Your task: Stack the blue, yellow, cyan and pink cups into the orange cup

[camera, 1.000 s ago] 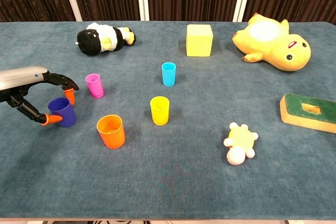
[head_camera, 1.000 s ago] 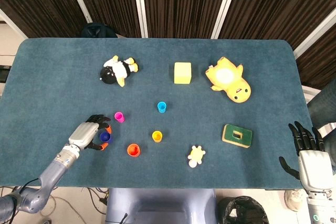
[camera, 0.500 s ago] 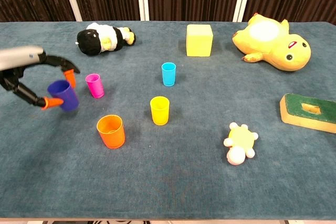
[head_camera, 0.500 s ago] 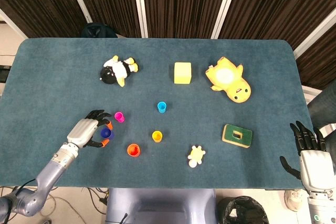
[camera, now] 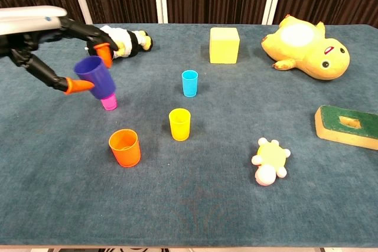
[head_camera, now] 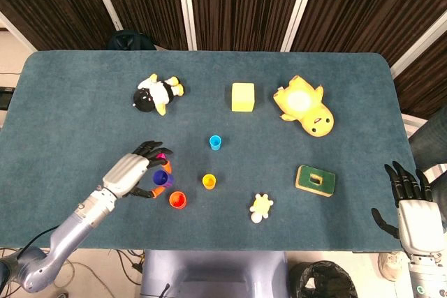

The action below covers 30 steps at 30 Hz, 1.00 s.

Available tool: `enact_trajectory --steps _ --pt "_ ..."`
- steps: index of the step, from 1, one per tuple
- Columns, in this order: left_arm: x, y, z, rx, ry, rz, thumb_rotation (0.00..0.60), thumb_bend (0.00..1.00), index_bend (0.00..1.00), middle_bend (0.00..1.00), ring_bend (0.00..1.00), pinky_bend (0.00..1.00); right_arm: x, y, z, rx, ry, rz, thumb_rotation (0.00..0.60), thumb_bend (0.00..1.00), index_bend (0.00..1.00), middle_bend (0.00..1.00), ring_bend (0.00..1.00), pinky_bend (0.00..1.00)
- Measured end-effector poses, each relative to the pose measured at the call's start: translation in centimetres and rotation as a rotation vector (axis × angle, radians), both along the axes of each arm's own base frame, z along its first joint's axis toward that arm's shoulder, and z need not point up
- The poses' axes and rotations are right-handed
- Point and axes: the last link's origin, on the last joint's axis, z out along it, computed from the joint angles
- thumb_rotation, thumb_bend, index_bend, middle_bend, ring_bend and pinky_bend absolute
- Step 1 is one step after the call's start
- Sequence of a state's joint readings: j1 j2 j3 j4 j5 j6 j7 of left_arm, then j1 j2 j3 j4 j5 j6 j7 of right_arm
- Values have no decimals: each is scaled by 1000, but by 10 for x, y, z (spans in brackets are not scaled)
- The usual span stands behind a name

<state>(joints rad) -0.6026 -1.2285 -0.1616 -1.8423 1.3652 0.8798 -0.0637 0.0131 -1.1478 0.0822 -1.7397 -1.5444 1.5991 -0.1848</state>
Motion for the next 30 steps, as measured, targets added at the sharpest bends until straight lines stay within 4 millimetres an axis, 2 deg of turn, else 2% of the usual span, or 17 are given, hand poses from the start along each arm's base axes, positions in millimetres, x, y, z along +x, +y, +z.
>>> enact_trajectory --steps 9,17,30 --pt "11 -8 -9 -65 11 -32 600 333 462 183 39 18 -1 0 -1 2 2 -3 600 324 49 72 136 61" --pt "0 -12 -18 -79 33 -14 600 330 459 183 39 18 -1 -1 -1 3 1 -5 600 324 49 72 136 61" --pt "-13 -9 -45 -119 15 12 600 329 453 183 39 18 -3 -2 0 -1 -1 -11 600 324 49 71 136 61"
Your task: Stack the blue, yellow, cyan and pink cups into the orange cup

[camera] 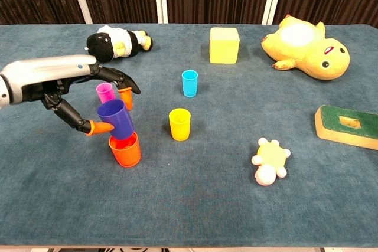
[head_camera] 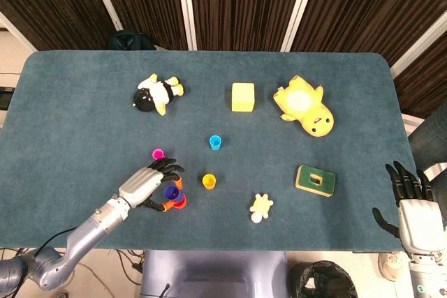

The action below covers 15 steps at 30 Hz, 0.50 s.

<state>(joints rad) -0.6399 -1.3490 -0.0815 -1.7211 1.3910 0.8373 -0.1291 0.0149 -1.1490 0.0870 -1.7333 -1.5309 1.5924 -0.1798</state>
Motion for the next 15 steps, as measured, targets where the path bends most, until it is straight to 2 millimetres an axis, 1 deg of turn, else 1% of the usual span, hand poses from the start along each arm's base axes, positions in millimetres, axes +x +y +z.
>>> enact_trajectory --steps 6,15 --pt "-1 -1 -5 -14 -7 -14 600 329 452 183 38 18 -1 0 0 1 0 -2 600 324 49 72 136 61" --pt "-5 -1 -6 -13 24 -28 600 311 429 182 39 18 -1 0 1 0 -1 -2 600 324 49 72 136 61"
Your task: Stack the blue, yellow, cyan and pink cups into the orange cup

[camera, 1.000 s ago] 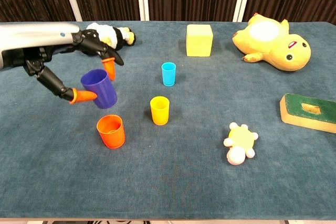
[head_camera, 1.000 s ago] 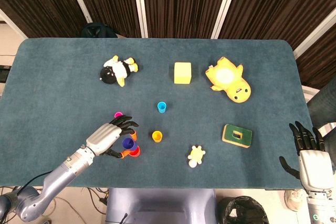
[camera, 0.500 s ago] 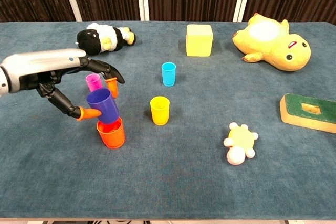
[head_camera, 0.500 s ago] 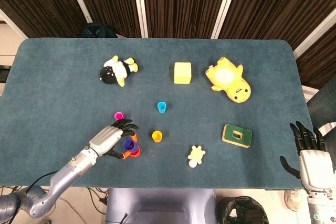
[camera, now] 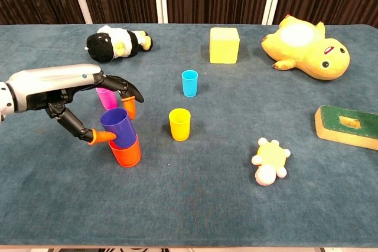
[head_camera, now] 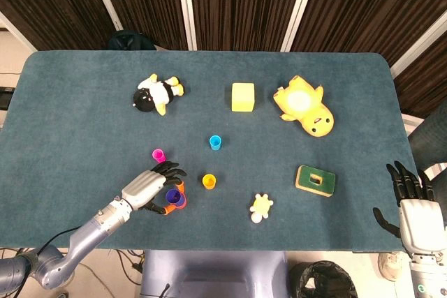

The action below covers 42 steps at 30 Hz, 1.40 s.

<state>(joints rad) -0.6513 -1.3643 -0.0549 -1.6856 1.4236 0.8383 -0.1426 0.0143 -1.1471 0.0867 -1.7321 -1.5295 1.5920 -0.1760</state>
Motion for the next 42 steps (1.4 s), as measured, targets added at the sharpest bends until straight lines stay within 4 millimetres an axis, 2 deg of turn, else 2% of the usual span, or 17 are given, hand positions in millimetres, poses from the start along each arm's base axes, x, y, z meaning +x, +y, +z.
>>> enact_trajectory --steps 3,15,23,28,36,42 --pt "-1 1 -1 10 13 -1 600 310 408 179 39 18 0 0 0 0 0 -1 600 324 49 72 136 61" --pt "1 0 -2 11 55 -26 600 217 189 158 37 17 0 0 1 -4 -1 -2 600 324 49 72 136 61" --pt "6 6 2 60 13 -11 600 210 195 160 37 18 0 0 1 -5 -2 0 600 324 49 72 136 61" --pt "13 20 -1 86 -18 23 600 210 241 165 37 19 0 0 0 1 1 1 600 324 49 72 136 61" --pt "38 43 -19 14 17 7 600 210 308 182 38 19 0 -1 -3 5 5 -1 600 324 49 72 136 61" --pt "51 47 -31 -15 66 -34 600 210 313 181 38 19 0 -1 -1 0 2 -1 600 324 49 72 136 61"
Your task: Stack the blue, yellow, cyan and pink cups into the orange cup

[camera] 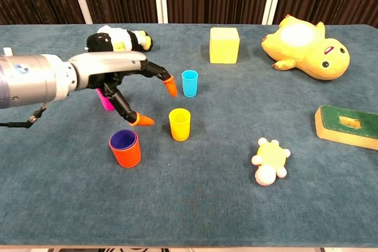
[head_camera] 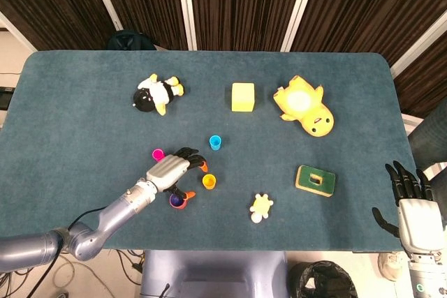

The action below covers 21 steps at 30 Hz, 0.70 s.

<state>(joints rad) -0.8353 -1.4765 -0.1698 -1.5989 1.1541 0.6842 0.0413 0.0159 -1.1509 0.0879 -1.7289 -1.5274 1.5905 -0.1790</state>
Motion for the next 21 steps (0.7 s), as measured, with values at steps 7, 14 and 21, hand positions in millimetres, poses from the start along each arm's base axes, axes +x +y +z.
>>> enact_trajectory --steps 7,14,21 --pt "3 2 -11 18 40 -1 600 210 310 180 38 18 -1 0 2 -5 -4 -1 600 324 49 72 136 61" --pt "7 3 -21 41 64 -6 600 210 312 181 39 18 -2 0 1 -1 -3 -4 600 324 49 72 136 61" --pt "14 3 -31 38 81 -18 600 210 334 185 48 18 -2 -1 1 1 -3 -7 600 324 49 72 136 61"
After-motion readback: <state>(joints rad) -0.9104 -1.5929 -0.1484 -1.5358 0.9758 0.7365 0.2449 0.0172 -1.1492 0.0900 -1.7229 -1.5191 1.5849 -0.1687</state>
